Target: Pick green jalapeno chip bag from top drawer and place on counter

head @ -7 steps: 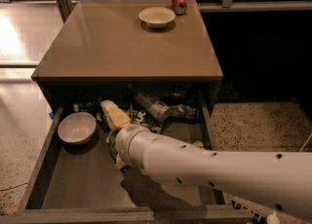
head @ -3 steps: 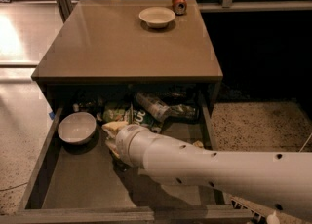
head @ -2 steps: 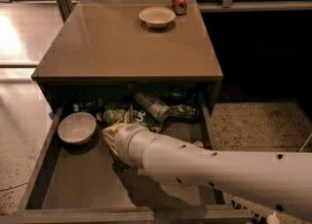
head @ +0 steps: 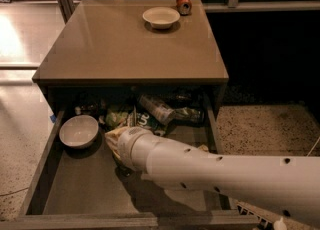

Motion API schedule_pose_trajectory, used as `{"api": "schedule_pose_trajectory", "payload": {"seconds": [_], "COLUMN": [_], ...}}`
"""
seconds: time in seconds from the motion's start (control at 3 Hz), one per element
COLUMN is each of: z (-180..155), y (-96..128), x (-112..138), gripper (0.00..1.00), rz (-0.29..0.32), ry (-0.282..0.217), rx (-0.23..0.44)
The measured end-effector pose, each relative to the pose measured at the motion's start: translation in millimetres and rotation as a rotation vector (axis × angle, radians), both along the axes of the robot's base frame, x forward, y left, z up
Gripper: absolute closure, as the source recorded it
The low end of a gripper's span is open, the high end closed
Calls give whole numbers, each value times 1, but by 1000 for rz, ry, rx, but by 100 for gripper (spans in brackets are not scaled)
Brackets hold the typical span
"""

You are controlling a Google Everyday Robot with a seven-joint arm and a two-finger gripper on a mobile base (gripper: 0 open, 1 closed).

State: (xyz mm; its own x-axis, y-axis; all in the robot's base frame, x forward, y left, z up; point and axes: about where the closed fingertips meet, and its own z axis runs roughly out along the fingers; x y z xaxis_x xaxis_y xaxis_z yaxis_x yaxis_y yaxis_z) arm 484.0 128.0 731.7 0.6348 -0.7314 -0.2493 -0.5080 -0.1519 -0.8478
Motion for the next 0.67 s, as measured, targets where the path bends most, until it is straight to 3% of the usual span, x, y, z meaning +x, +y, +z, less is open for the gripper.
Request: {"api": "schedule_pose_trajectory", "payload": {"seconds": [0.33, 0.67], "z": [0, 0], "y": [0, 0], "x": [0, 0], "gripper": [31, 7], "rz": [0, 0], "ry": [0, 0], "rx": [0, 0]}}
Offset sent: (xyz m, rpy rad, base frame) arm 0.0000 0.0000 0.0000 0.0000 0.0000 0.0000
